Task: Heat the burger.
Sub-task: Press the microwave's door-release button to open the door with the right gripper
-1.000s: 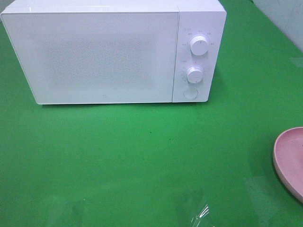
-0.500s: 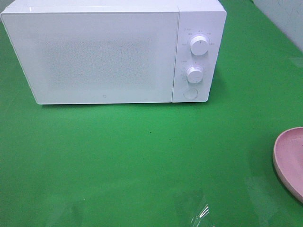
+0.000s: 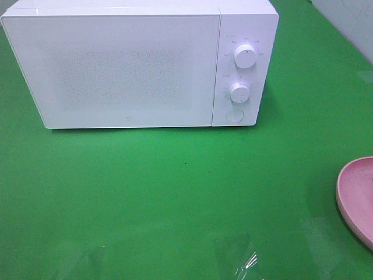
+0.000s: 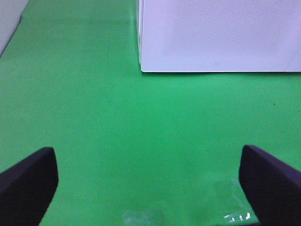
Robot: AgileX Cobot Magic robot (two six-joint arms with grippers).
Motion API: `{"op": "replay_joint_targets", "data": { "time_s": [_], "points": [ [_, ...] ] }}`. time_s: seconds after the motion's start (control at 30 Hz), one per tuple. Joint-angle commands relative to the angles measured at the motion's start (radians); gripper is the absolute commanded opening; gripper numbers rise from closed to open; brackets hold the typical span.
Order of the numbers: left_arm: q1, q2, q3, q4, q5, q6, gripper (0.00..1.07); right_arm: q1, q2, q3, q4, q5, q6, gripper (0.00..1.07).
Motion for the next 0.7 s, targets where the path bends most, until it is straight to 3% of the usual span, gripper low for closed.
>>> {"op": "replay_joint_targets", "data": {
  "time_s": [0.03, 0.7],
  "points": [
    [-0.001, -0.016, 0.004, -0.001, -0.011, -0.004, 0.96, 0.002, 0.051, -0.003, 0.004, -0.07, 0.001, 0.76],
    [-0.001, -0.016, 0.004, -0.001, -0.011, -0.004, 0.96, 0.002, 0.343, -0.003, 0.004, -0.322, 0.001, 0.76]
  ]
}}
